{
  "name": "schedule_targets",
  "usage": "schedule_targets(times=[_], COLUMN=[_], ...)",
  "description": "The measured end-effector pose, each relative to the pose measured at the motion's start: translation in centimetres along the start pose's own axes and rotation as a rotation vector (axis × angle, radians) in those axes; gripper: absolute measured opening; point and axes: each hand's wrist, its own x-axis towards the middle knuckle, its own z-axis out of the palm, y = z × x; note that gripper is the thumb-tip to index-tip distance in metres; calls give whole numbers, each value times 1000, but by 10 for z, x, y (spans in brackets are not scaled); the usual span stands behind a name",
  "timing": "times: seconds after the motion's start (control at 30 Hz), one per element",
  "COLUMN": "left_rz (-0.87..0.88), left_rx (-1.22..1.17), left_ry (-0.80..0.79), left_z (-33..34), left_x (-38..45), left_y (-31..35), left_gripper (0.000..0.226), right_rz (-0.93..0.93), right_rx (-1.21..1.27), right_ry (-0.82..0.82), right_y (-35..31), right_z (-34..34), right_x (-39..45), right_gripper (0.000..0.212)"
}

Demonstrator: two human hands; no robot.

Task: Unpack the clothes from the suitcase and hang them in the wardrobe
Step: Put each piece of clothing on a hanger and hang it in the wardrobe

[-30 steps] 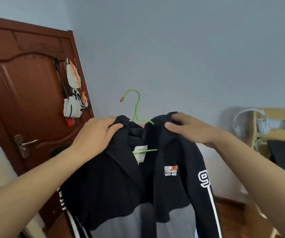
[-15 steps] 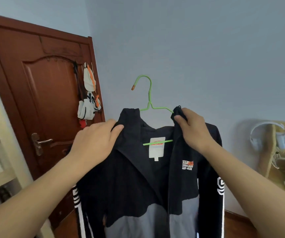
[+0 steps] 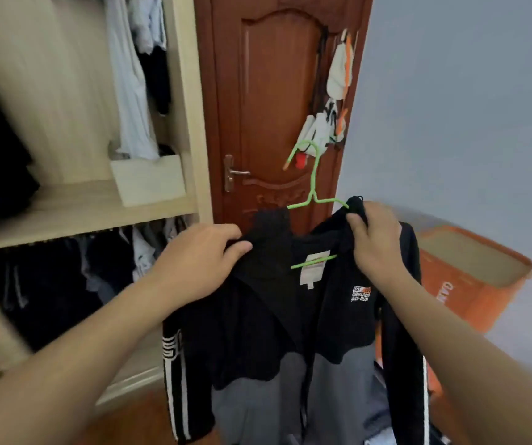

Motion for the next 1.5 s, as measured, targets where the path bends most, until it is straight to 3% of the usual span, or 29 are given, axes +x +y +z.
schedule_targets(times=[0.1,0.2,0.3,0.37,0.43,0.6,0.77,0.97,1.1,1.2,1.3,1.37,1.43,1.5], left_rz=[-192,-347,-495,-581,-689,-894,-1054,-1333,-1519,-1643,-1784,-1876,-1909,-1857], left_rx=[-57,58,199,220,205,194,219,294,330,426,565,626,458,228], left_ry=[12,48,61,51,44,169,339,460,469,465,482,568,657,634], left_z=[-4,-4,3,6,2,-42,-123,-172,-183,-180,-144,-84,15,133], left_x=[-30,-75,-124,-154,-180,-217,-259,-383,-497,-590,-688,-746,-779,-791], left_y=[-13,-7,19,42,67,122,166,194,164,83,-16,-62,-68,-38], left_gripper=[31,33,29,27,26,28,30,31,41,39,26,35,38,39], right_rz=[-106,-221,-293,-328,-355,-439,-585,-826,-936,-986,-978,-942,-1120,-1339], right_rx=[93,188,267,291,329,534,756,869,846,690,565,537,412,191], right_ry=[-122,-219,-296,-359,-436,-463,-467,-593,-761,-942,-1147,-1341,-1403,-1467], right_y=[-12,-31,-48,-58,-72,-131,-231,-356,-443,-516,-567,-564,-510,-421], right_z=[46,84,104,112,115,92,53,15,17,56,123,168,206,228], right_x=[7,-4,-34,-56,-74,-88,-96,-191,-296,-390,-493,-568,-637,-683], right_gripper=[21,24,26,18,22,27,21,23,27,30,50,64,68,67])
